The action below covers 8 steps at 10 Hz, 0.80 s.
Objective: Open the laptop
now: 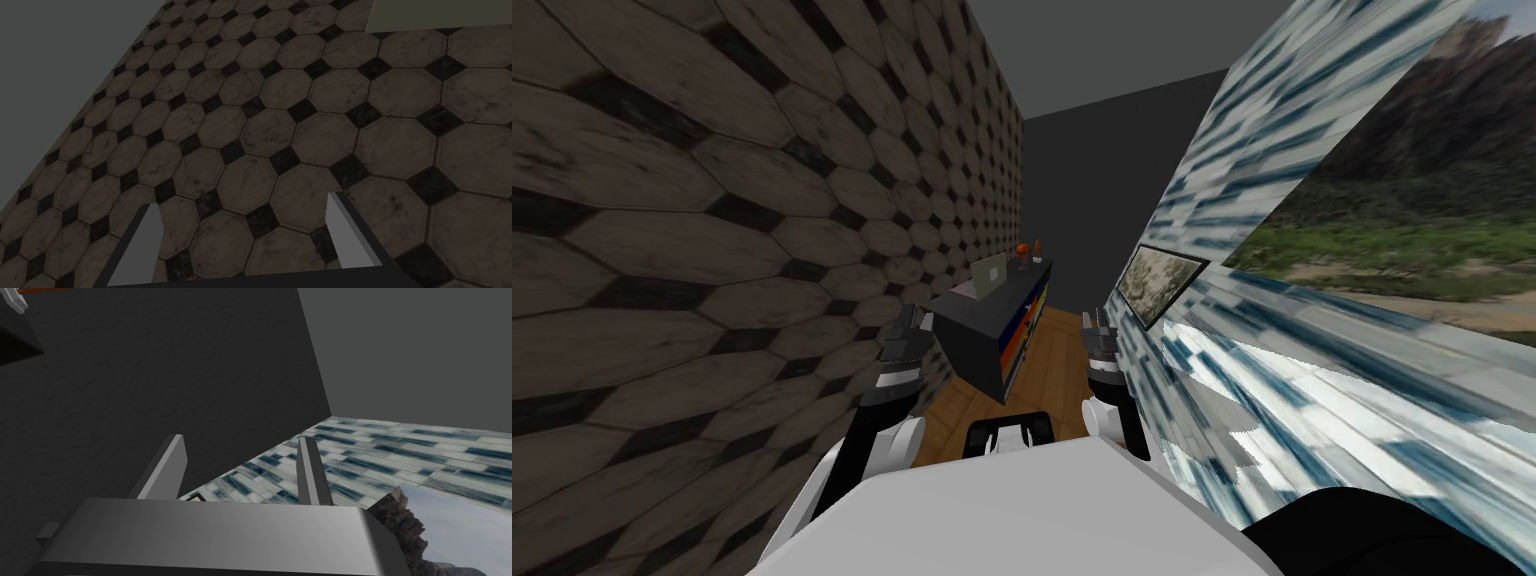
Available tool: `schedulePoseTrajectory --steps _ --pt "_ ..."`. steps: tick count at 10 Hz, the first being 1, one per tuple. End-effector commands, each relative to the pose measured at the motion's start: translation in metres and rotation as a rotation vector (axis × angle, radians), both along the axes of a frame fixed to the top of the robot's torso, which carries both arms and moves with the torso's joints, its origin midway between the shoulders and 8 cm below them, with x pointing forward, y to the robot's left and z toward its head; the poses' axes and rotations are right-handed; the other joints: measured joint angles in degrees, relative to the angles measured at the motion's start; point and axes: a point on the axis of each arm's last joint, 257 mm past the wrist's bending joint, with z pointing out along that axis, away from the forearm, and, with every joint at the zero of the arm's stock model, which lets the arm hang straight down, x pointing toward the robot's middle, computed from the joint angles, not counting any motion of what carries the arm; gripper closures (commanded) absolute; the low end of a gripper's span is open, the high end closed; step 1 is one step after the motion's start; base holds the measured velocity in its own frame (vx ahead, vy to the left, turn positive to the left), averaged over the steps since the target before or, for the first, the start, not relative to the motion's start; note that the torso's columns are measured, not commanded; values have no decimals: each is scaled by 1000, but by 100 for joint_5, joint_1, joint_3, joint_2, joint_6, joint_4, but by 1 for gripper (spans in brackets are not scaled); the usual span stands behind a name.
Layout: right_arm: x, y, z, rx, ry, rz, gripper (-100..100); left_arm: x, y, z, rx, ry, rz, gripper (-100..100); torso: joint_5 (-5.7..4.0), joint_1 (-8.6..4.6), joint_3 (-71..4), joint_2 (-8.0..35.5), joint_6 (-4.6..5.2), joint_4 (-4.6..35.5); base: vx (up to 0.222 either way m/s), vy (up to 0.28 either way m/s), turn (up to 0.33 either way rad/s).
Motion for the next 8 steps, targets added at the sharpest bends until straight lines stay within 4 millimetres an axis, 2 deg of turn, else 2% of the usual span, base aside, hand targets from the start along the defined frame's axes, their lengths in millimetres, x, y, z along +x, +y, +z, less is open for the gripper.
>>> schedulePoseTrajectory --steps 1,2,3,5,8 --pt "0 0 0 0 0 0 0 0 0 0 0 0 0 0 0 0 -846 423 0 423 0 0 0" --pt "0 0 0 0 0 0 0 0 0 0 0 0 0 0 0 0 -1692 846 0 846 0 0 0" --pt "0 0 0 0 0 0 0 5 -5 -4 27 17 -30 -100 0 0 -2538 1269 0 1269 8 8 -63" --pt "0 0 0 0 1 0 0 11 -9 -9 47 36 -61 -100 2 6 -3045 1514 1 1513 4 19 -79" --pt "0 0 0 0 1 0 0 25 -16 -17 73 72 -113 -100 1 3 -3076 1535 0 1536 6 30 -92"
